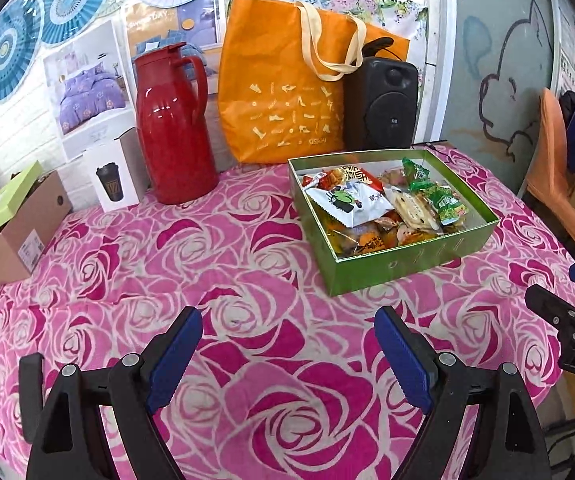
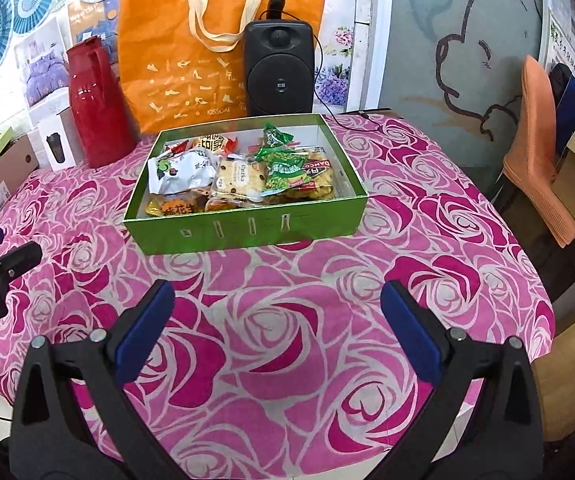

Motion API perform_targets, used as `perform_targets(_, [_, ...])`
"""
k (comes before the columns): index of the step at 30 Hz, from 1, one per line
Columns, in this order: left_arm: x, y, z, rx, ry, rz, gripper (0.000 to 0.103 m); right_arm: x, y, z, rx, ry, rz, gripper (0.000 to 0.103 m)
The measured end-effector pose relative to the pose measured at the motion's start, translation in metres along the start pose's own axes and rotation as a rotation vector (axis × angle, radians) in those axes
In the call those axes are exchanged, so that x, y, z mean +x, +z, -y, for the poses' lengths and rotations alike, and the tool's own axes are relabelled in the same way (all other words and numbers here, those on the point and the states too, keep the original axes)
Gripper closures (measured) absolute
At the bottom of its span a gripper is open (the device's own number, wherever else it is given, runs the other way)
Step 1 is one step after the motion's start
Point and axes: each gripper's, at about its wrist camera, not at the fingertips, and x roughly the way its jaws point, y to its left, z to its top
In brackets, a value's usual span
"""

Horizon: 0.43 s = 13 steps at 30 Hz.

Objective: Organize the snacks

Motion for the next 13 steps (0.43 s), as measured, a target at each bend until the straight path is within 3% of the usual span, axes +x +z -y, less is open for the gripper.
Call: perform_targets(13, [-0.002,-0.005,-0.009,-0.017,0.003,-0.001,0.013,0.011,-0.005,-0.018,-0.025,0.004,-0.026,0.001])
